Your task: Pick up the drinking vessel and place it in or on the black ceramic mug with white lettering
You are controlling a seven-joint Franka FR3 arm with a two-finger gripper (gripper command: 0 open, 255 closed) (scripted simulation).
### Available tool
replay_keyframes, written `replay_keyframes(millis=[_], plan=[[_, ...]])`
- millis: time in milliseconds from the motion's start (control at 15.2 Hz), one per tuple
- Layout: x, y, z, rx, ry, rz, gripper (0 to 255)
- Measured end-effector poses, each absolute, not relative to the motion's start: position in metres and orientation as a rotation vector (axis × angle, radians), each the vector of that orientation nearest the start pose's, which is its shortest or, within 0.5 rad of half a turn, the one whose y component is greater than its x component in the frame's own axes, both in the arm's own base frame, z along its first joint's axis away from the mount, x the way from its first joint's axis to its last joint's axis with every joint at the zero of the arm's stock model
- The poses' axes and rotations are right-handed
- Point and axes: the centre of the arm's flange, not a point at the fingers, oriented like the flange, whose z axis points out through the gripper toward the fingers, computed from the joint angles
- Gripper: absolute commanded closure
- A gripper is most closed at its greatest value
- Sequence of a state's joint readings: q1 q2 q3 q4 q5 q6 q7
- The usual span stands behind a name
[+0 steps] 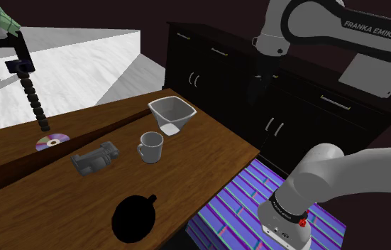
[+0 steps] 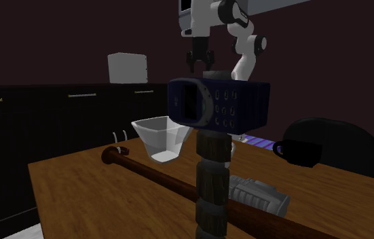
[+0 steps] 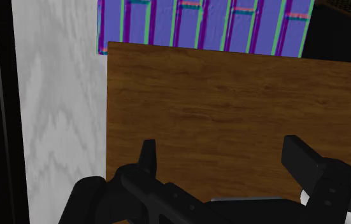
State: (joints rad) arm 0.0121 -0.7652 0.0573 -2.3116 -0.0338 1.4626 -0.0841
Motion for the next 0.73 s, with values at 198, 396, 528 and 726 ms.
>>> replay_keyframes(millis=[198, 396, 528, 726], plan=[[0.31, 0.033, 0.584, -3.199, -0.208, 0.135, 0], [0.326, 0.054, 0.563, -3.187, -0.194, 0.124, 0], [0.339, 0.066, 0.548, -3.179, -0.183, 0.117, 0], [0.358, 0.088, 0.527, -3.166, -0.168, 0.105, 0]])
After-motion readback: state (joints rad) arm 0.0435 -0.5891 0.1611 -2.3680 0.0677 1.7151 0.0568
